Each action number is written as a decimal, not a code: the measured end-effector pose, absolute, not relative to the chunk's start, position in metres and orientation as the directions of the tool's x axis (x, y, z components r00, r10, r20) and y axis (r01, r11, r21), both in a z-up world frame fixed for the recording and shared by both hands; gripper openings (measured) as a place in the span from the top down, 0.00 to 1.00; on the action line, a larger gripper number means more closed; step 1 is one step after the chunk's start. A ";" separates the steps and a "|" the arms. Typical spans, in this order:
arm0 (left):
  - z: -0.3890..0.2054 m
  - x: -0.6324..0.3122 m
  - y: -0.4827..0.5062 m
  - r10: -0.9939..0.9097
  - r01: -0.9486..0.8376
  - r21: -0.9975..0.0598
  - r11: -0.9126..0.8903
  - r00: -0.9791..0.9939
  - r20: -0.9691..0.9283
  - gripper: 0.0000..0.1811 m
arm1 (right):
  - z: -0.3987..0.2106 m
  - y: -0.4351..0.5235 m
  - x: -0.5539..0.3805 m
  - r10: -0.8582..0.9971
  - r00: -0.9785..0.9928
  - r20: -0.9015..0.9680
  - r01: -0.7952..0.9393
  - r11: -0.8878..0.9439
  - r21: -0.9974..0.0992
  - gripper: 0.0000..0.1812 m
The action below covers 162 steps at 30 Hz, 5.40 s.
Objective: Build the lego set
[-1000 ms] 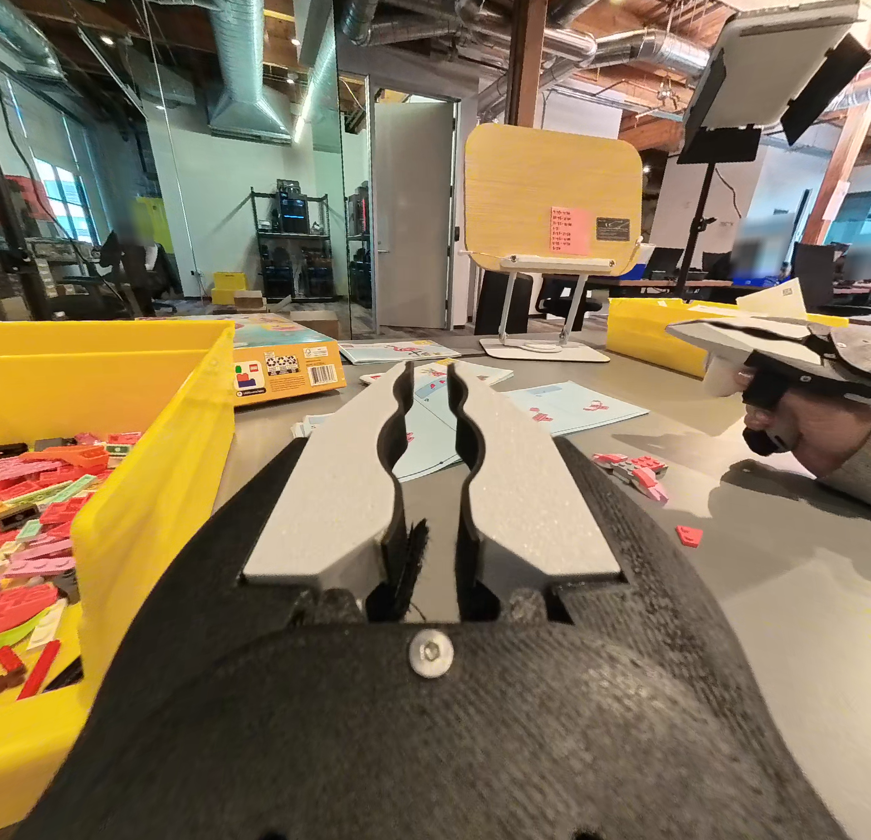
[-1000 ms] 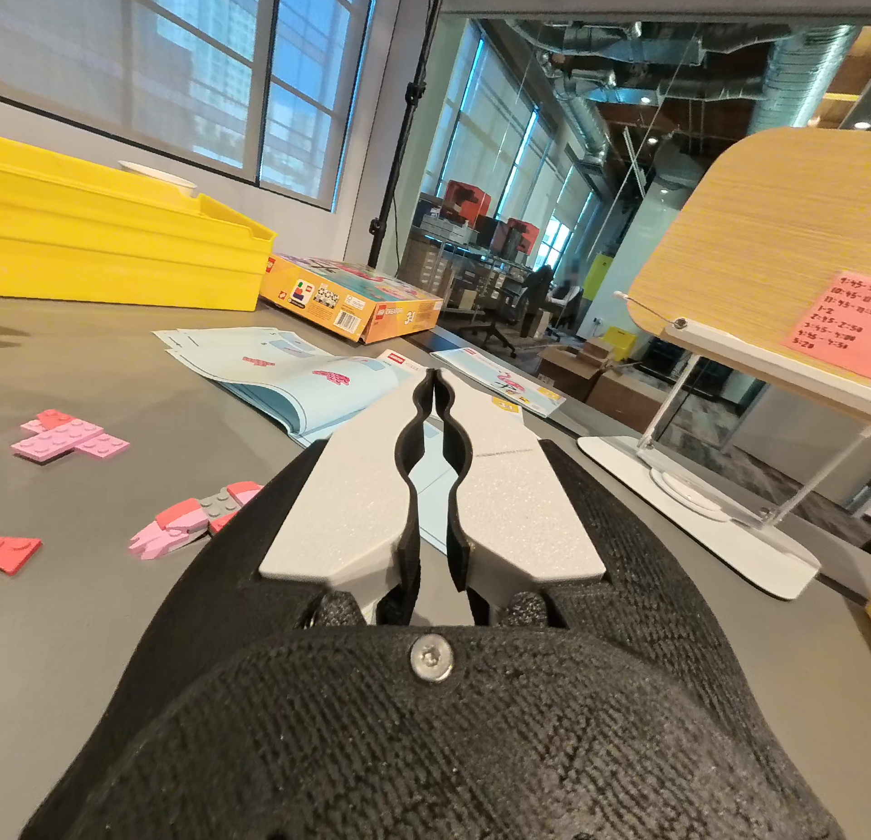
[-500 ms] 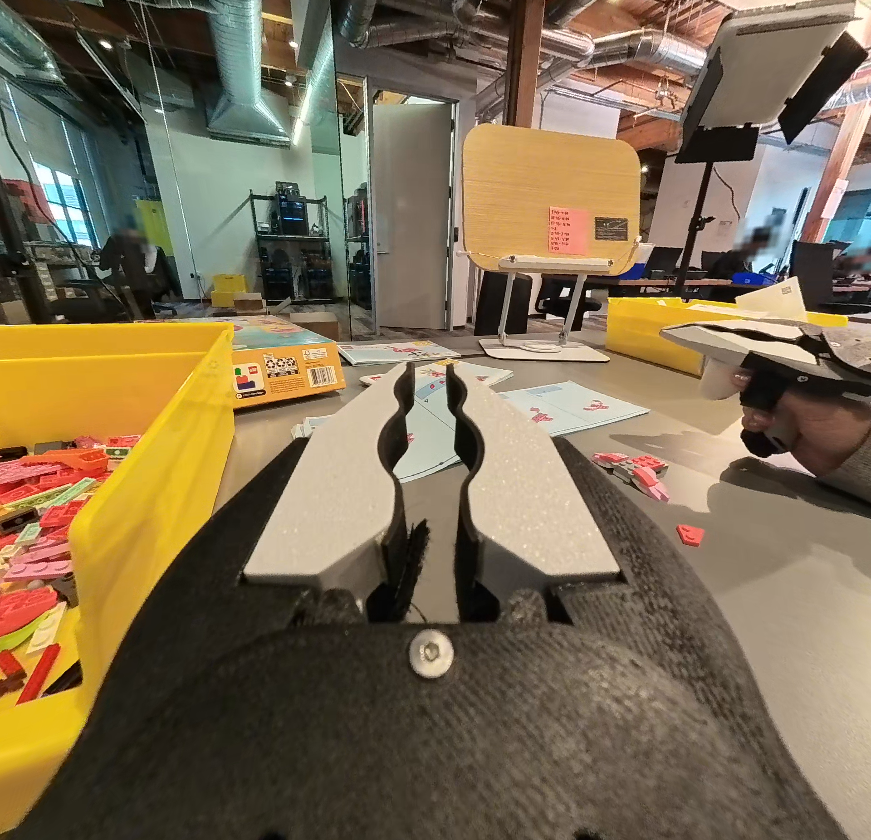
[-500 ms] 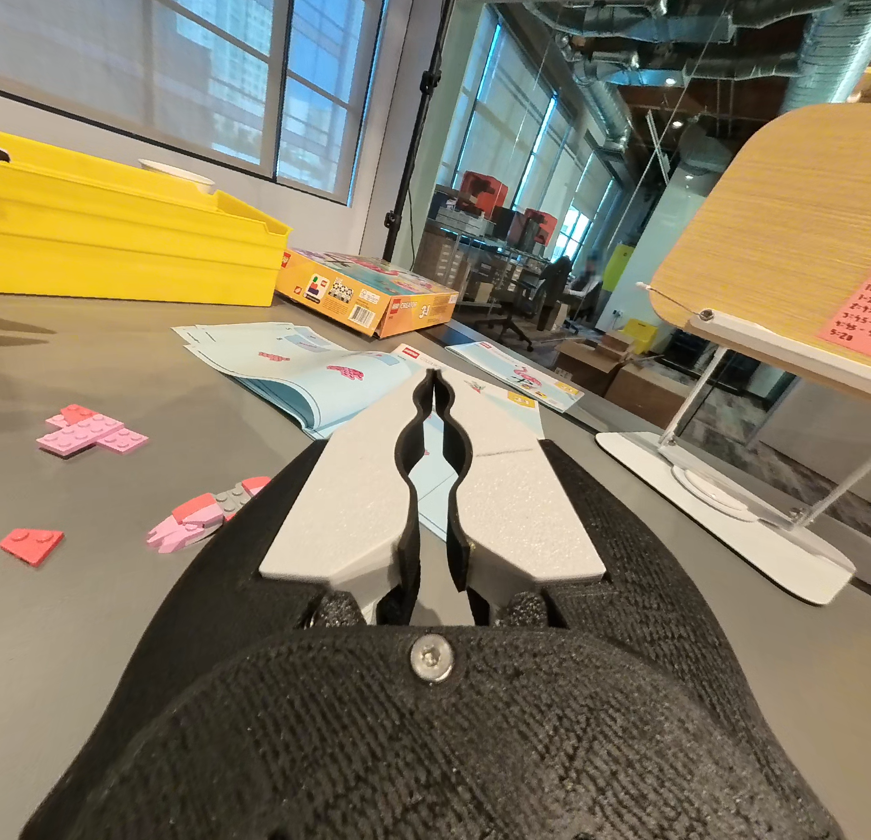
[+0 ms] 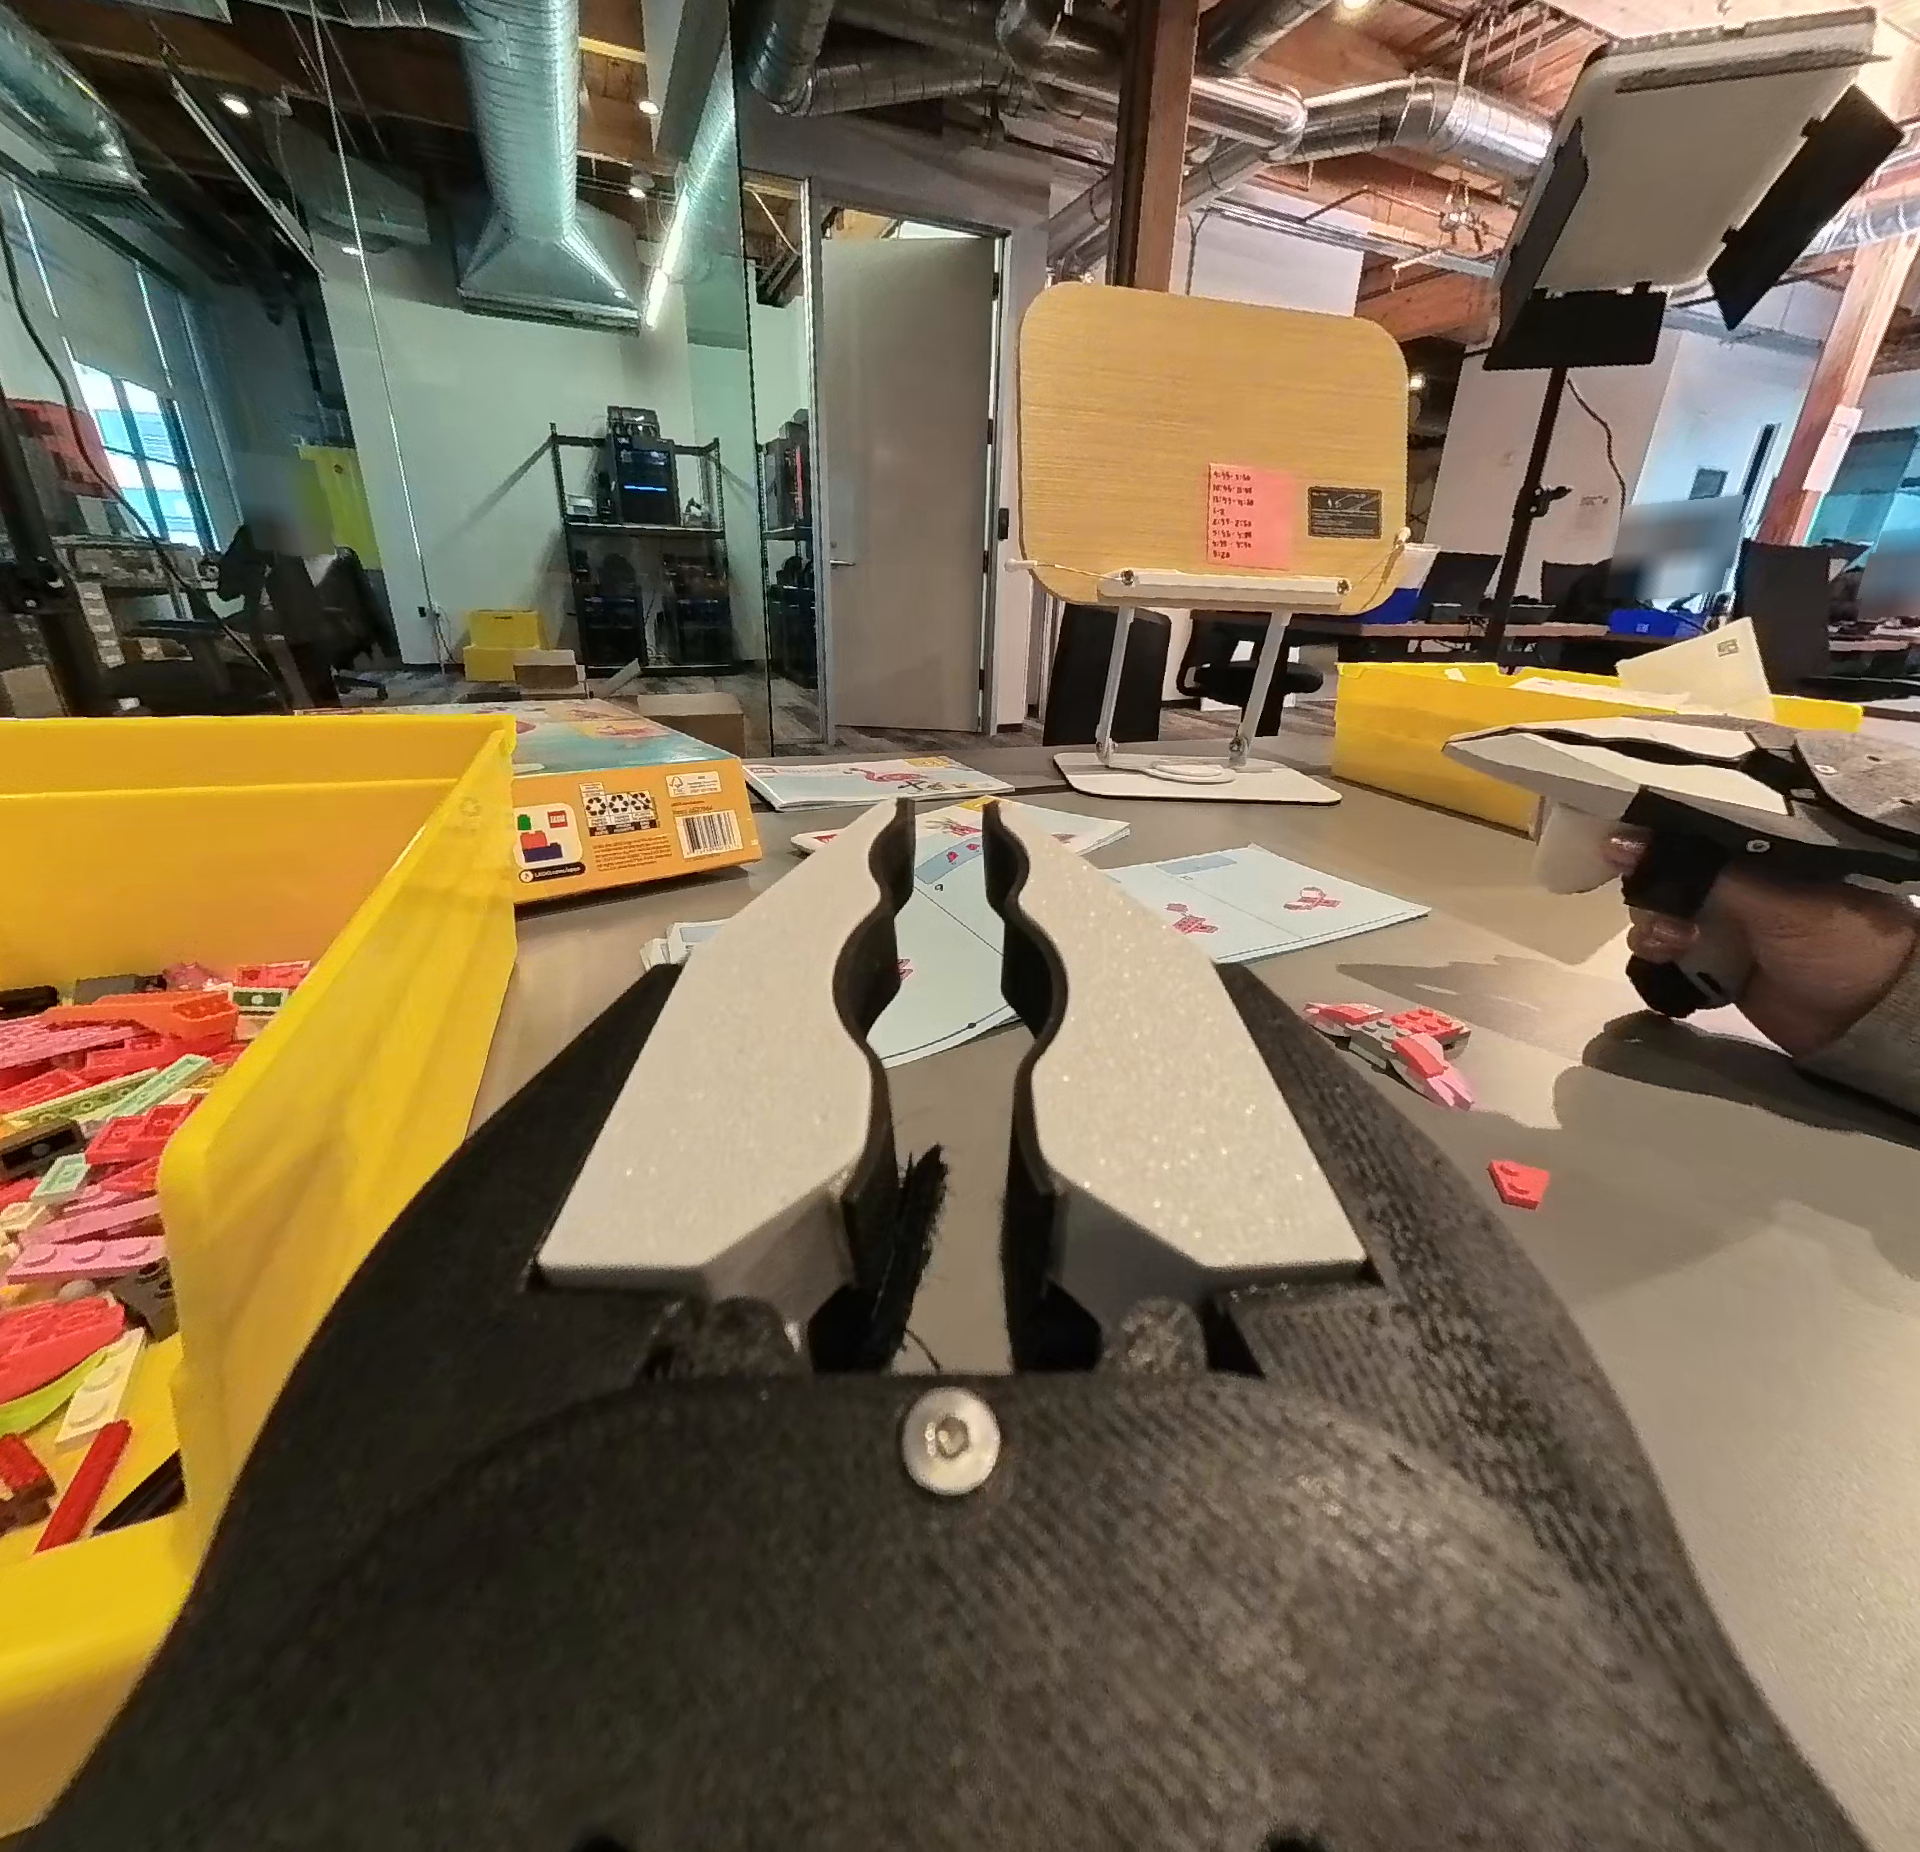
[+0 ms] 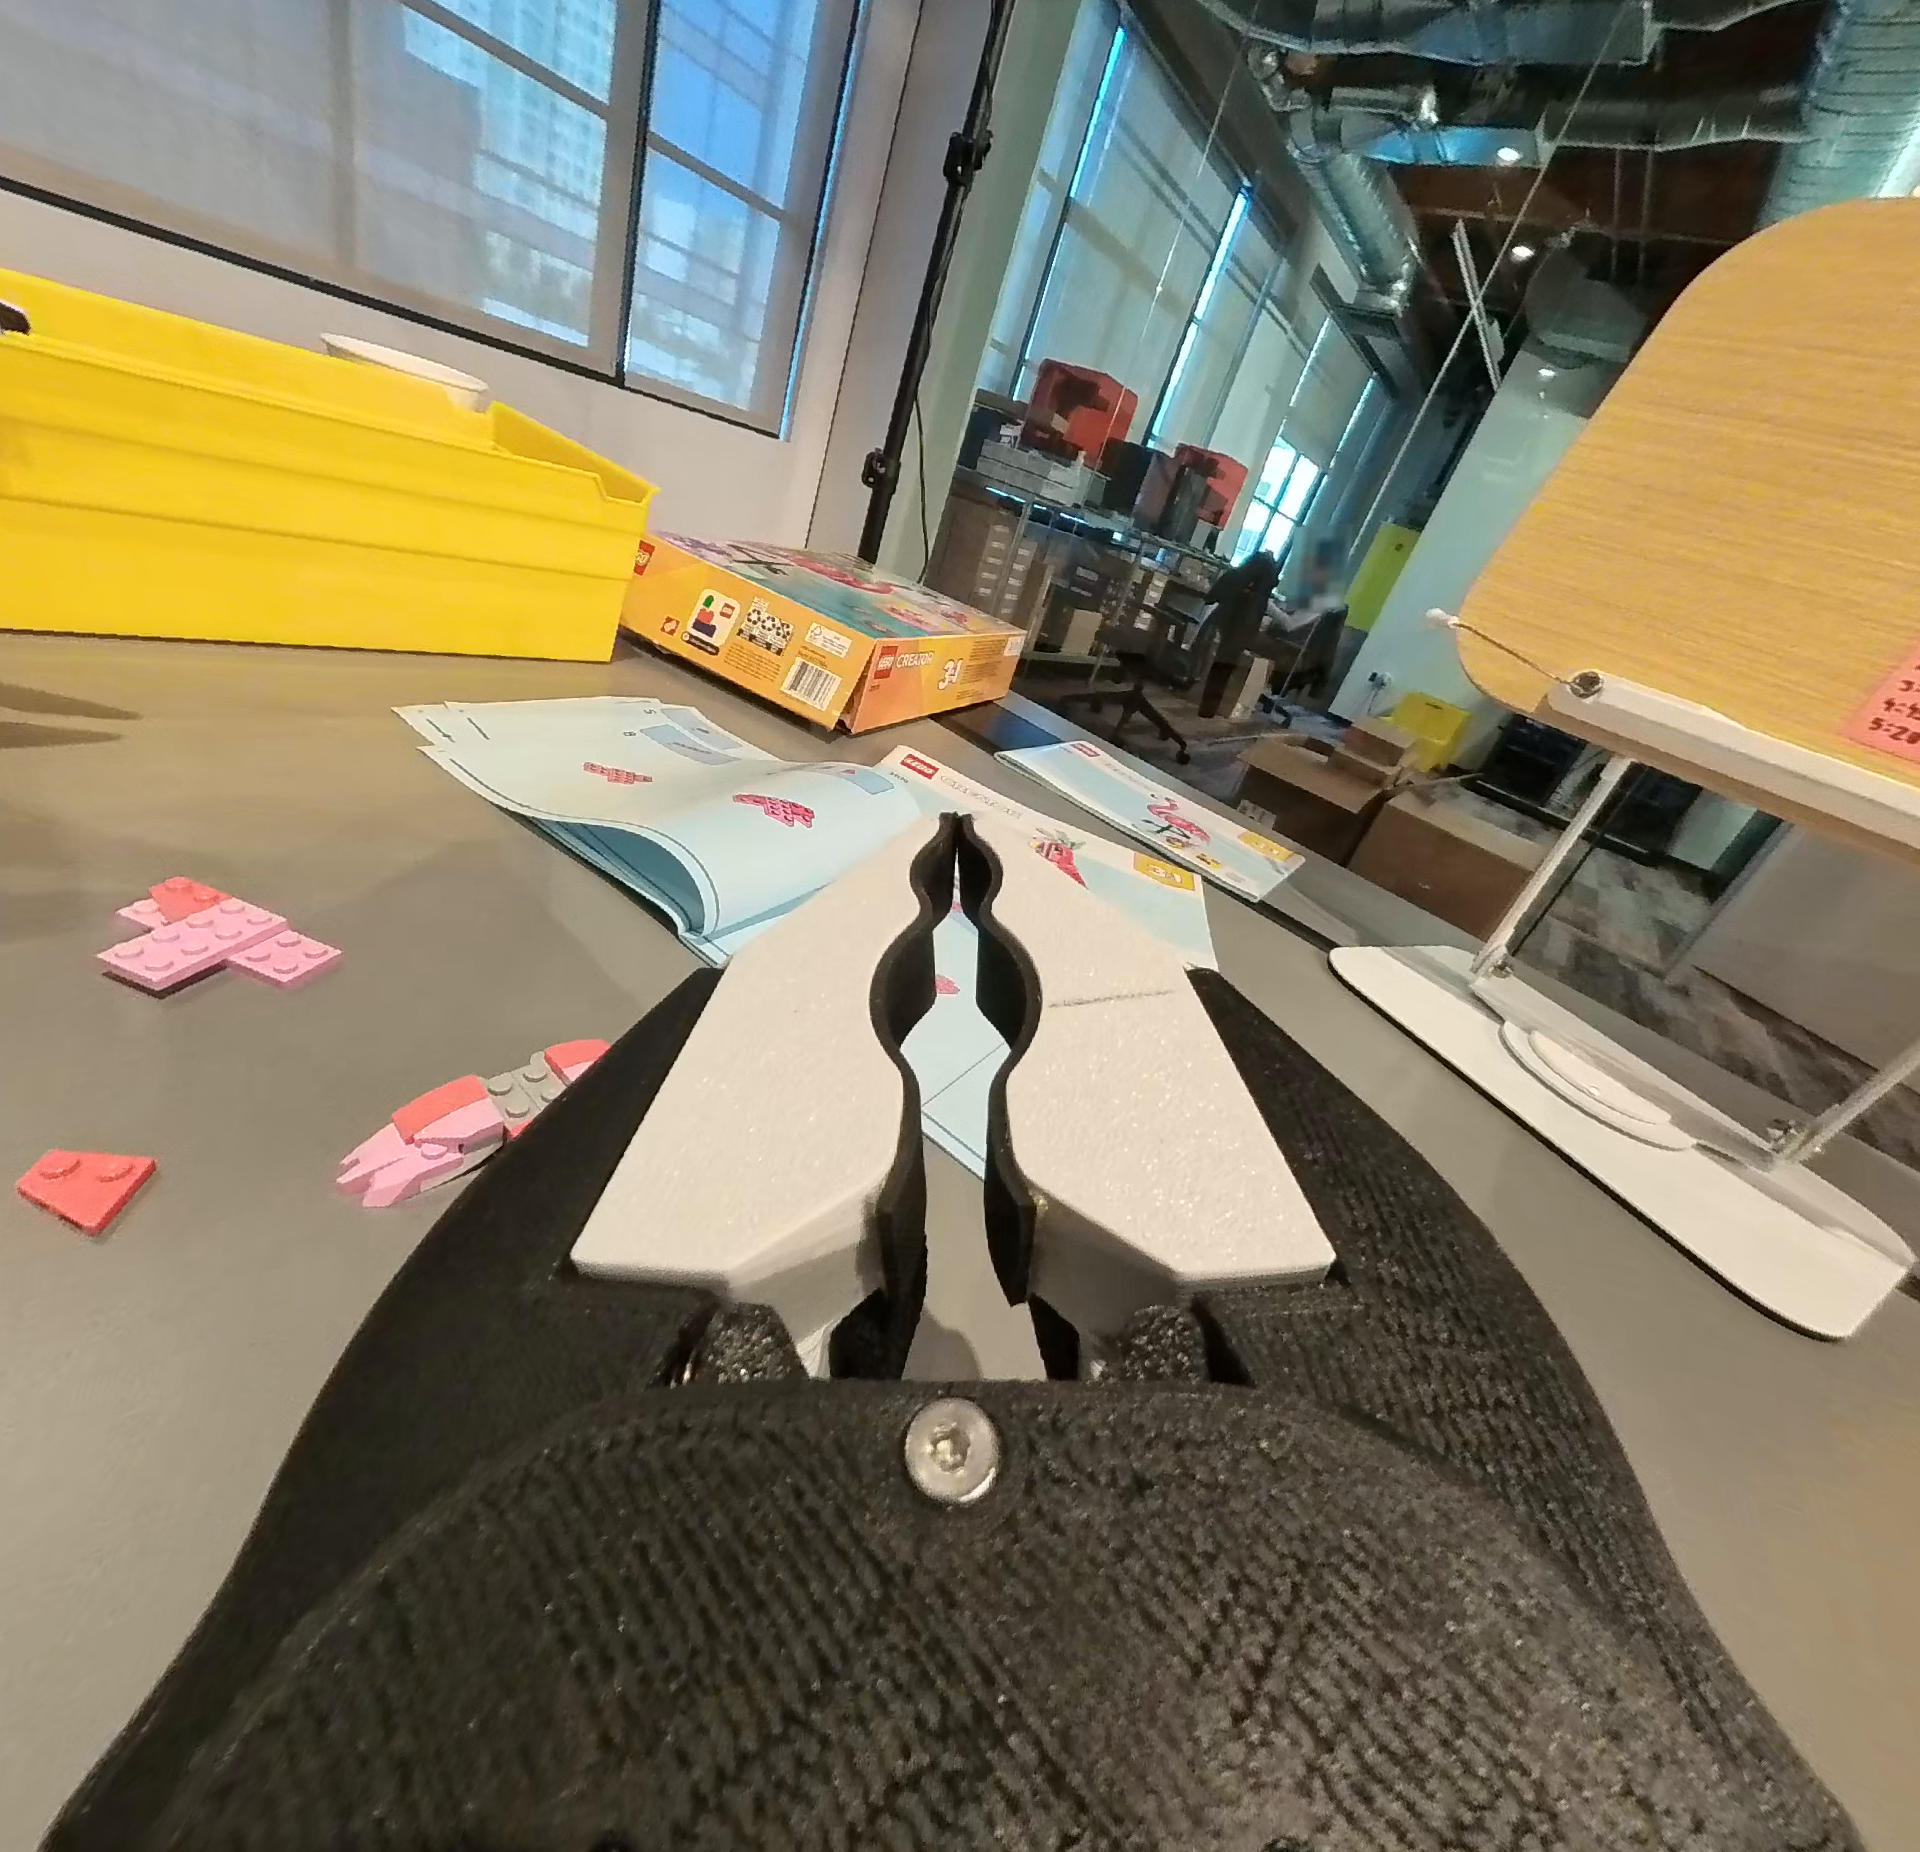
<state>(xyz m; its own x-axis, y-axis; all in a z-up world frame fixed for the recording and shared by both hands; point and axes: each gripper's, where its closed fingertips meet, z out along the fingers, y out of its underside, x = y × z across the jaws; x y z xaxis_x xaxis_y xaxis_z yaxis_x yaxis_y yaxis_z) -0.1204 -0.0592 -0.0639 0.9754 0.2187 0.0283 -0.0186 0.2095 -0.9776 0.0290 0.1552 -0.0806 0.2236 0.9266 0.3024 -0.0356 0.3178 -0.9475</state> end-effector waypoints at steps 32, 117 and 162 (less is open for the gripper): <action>-0.071 -0.109 -0.048 0.231 -0.177 -0.978 0.112 0.962 -0.148 0.95 | -0.188 0.004 0.030 0.575 -0.818 0.001 0.358 0.510 -0.782 0.89; -0.109 -0.052 -0.022 0.111 -0.700 -0.704 -0.119 0.695 -0.710 1.00 | -0.188 0.002 0.022 0.702 -0.703 0.114 0.382 0.508 -0.772 0.94; -0.178 -0.384 -0.153 0.586 0.559 -0.182 -0.809 0.788 -0.188 0.87 | -0.087 0.006 0.029 0.768 -0.458 0.448 -0.099 0.457 -0.884 0.83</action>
<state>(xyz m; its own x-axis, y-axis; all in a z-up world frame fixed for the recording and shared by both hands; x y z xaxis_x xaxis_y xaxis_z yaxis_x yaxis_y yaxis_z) -0.3842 -0.1532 -0.1779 0.7880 0.5863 -0.1880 0.5586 -0.8092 -0.1822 0.0287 0.0058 -0.0872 -0.4579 0.7678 0.4482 -0.0992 0.4569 -0.8840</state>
